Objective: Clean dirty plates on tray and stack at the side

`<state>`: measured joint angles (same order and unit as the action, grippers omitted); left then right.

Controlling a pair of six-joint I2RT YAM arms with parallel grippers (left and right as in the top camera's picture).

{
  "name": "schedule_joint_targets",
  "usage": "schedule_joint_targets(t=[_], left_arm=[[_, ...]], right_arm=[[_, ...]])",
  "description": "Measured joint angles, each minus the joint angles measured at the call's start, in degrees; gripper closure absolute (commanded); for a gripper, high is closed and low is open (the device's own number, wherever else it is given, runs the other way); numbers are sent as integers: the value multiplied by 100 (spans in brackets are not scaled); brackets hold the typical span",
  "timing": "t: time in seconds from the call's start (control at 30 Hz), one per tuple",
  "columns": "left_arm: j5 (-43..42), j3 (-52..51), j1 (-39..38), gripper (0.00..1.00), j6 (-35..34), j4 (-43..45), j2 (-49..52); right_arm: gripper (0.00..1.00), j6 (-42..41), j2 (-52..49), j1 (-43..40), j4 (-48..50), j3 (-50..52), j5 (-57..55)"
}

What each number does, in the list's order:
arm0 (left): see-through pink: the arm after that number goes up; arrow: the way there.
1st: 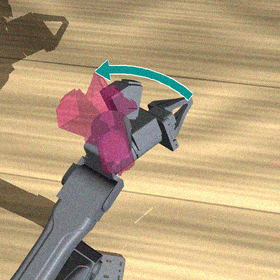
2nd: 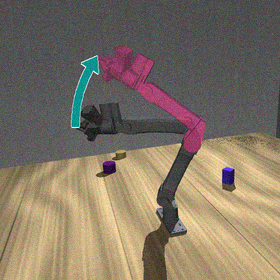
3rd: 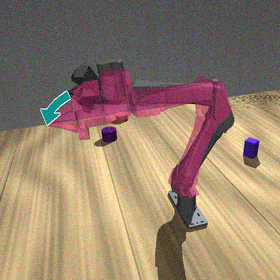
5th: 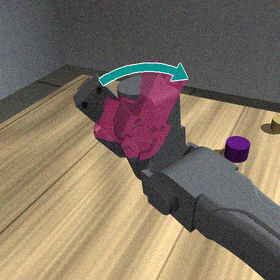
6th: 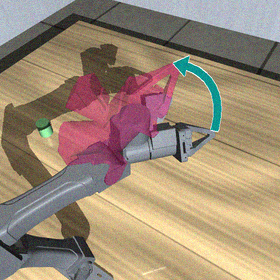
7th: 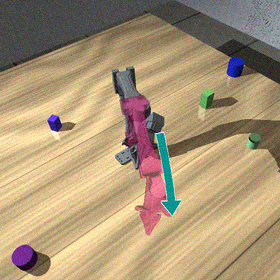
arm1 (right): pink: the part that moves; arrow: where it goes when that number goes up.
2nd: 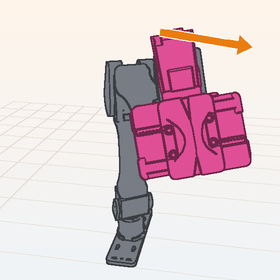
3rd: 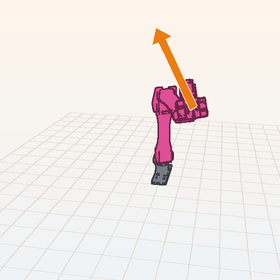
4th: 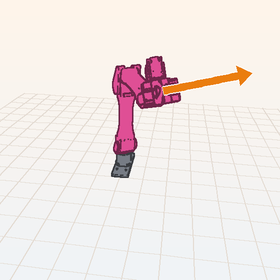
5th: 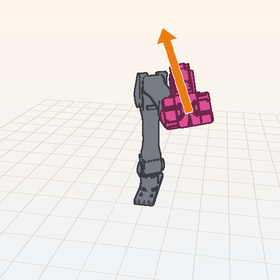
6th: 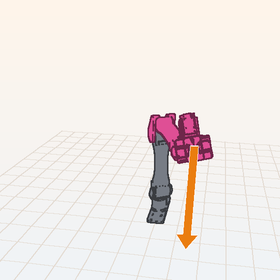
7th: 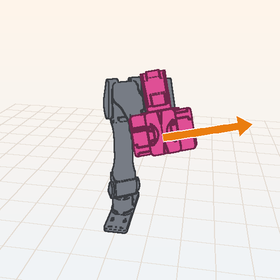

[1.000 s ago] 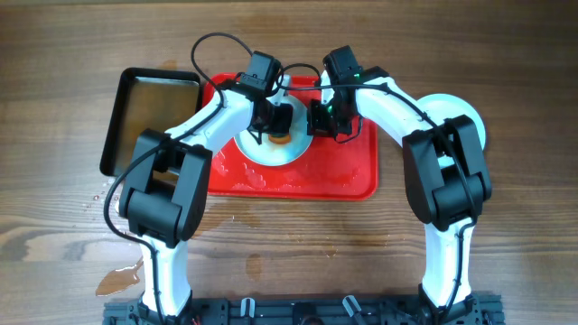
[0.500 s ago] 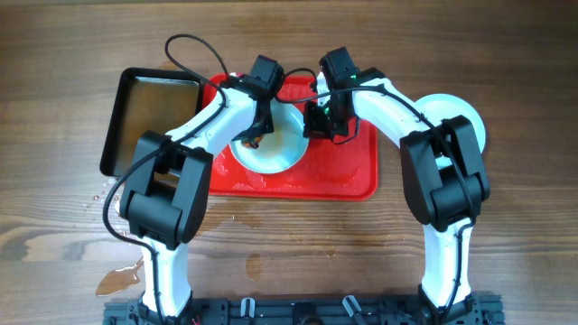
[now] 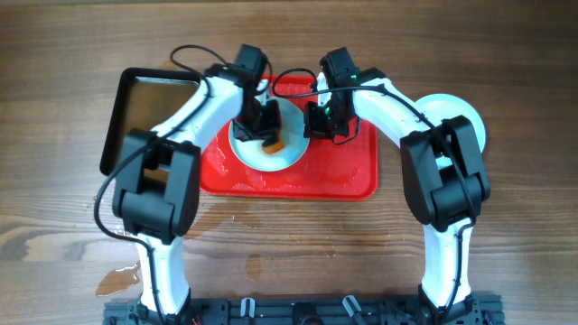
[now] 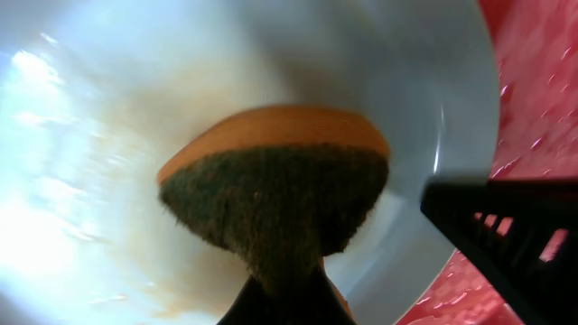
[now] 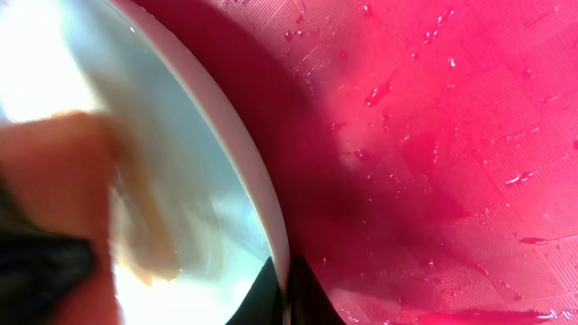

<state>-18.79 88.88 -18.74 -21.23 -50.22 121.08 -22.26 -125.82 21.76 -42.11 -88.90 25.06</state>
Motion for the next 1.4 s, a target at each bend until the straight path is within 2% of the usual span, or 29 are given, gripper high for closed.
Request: schedule_joint_targets(t=[0.27,0.47,0.67,0.8,0.97,1.17,1.4], left_arm=[[28,905,1156,96,44,-385,-111],[415,1047,1993,96,66,-1095,-844],[868,1034,2345,96,81,-1438,-898],[1108,1032,2352,96,83,-1447,-896],[1235,997,2352,96,83,-1401,-868],[1303,997,2352,96,83,-1388,-857],[1305,997,2352,96,83,-1386,-855]], right_arm=[[96,0,0,-4,13,7,0],[96,0,2,-4,136,28,-4],[96,-2,260,2,15,61,-621],[96,0,929,129,-129,70,-1572],[96,28,1939,820,-275,70,-3530],[96,109,2068,1873,-337,70,-6022],[96,225,2068,2769,-273,70,-7866]])
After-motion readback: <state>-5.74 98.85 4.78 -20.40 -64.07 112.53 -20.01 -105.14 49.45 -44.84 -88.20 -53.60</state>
